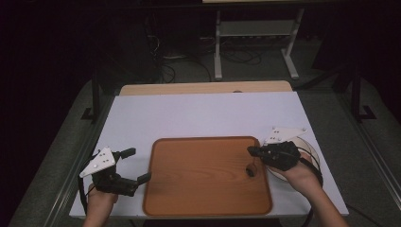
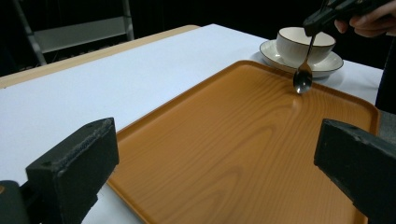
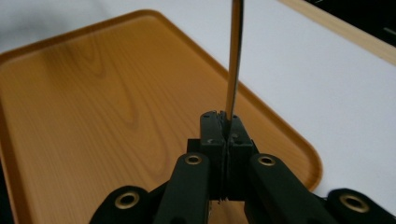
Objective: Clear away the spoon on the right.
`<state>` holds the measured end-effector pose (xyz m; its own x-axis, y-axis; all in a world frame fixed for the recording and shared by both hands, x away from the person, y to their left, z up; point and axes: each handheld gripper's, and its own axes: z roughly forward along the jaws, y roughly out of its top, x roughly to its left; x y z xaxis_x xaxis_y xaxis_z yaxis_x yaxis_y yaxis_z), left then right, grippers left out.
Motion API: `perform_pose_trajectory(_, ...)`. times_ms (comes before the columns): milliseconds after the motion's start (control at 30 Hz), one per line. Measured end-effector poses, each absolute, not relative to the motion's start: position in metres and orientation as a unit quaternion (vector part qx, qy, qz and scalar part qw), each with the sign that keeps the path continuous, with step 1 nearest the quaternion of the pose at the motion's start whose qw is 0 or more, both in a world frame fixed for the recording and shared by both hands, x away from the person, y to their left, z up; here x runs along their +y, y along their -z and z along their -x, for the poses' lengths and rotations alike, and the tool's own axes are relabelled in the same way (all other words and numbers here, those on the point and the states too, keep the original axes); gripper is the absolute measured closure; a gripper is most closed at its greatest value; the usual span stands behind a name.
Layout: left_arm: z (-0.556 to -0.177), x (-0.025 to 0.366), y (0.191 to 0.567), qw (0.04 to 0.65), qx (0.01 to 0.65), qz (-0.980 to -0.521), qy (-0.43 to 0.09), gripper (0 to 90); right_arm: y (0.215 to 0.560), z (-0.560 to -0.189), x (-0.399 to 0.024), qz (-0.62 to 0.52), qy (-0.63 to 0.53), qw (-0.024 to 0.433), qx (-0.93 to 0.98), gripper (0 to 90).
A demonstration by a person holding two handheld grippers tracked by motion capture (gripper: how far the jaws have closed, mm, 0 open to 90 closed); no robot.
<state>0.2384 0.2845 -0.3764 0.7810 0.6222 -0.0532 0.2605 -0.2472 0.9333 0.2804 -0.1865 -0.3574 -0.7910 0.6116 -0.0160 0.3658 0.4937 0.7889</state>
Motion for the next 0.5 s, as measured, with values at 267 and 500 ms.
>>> perform_pose_trajectory(267, -0.238, 0.284, 0.376, 0.541, 0.285, -0.774, -0.166, 0.0, 0.363, -0.28, -0.179, -0.278, -0.403, 0.143, 0.86, 88.2)
perform_pose_trajectory(500, -0.238, 0.283, 0.376, 0.54, 0.285, -0.775, -0.166, 0.0, 0.364, -0.285, -0.171, -0.272, -0.403, 0.142, 0.862, 88.2)
